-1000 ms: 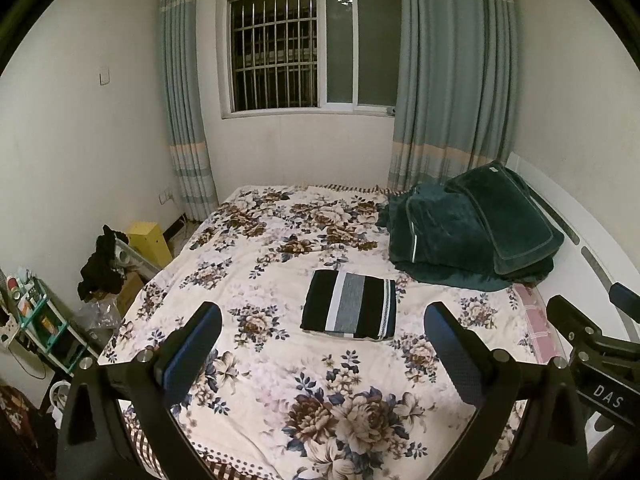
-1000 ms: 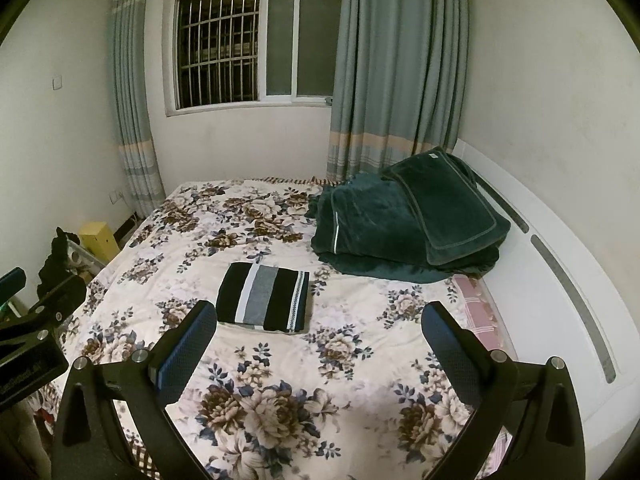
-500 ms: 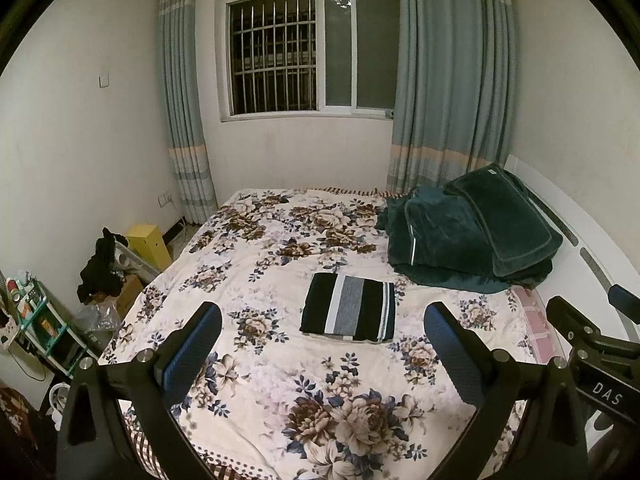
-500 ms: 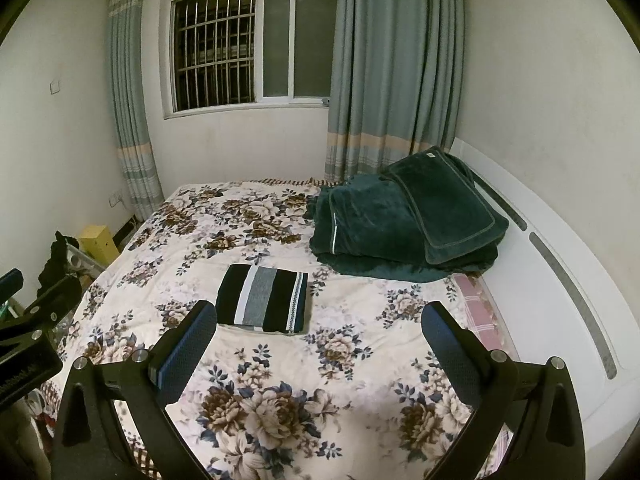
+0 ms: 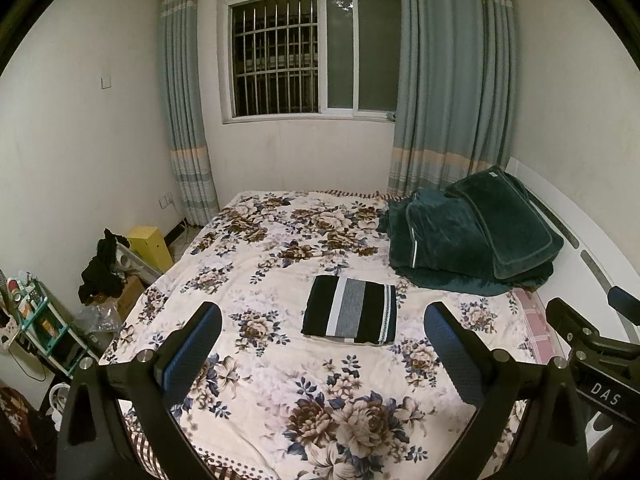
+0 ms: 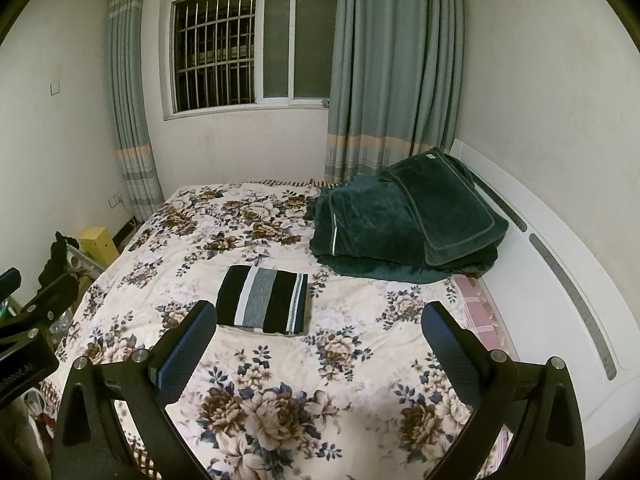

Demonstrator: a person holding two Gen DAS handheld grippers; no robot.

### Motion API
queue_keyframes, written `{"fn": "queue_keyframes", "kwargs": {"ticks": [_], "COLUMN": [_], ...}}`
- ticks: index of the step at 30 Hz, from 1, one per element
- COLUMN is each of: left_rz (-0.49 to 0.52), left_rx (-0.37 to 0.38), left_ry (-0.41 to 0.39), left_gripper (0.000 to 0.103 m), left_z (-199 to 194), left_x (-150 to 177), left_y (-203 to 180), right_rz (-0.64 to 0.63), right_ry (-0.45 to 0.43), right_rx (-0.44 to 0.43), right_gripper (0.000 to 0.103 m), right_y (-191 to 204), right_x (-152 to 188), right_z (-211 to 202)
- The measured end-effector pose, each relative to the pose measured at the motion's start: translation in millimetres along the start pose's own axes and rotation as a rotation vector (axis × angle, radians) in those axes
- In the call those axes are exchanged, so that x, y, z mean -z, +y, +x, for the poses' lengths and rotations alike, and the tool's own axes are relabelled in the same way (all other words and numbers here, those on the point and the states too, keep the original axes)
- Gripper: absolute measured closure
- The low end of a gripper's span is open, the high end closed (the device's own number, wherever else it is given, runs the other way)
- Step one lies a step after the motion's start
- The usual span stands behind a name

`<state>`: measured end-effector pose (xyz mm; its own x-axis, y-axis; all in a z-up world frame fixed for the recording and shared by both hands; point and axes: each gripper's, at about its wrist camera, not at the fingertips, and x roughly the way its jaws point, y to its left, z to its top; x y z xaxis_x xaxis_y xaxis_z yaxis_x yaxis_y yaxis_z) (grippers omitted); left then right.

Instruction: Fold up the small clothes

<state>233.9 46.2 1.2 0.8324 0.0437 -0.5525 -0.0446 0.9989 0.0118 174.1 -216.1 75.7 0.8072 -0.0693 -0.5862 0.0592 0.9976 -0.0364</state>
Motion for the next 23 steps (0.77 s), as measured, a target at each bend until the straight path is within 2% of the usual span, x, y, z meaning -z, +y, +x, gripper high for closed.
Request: {"fn": "queue_keyframes", "kwargs": {"ticks": [23], "left_rz": [0.001], "left_rx": [-0.004], "left_ry": [-0.007], "left_gripper": [0.000], "left_z": [-0.9], "left_x": [-8.0], "left_y": [2.9], "right_rz": [0.005], "right_ry": [-0.002], "right_rx": [0.003], "right_gripper": [0.000], "right_y": [0.8], "right_x": [3.4], "right_z": [-0.9]}}
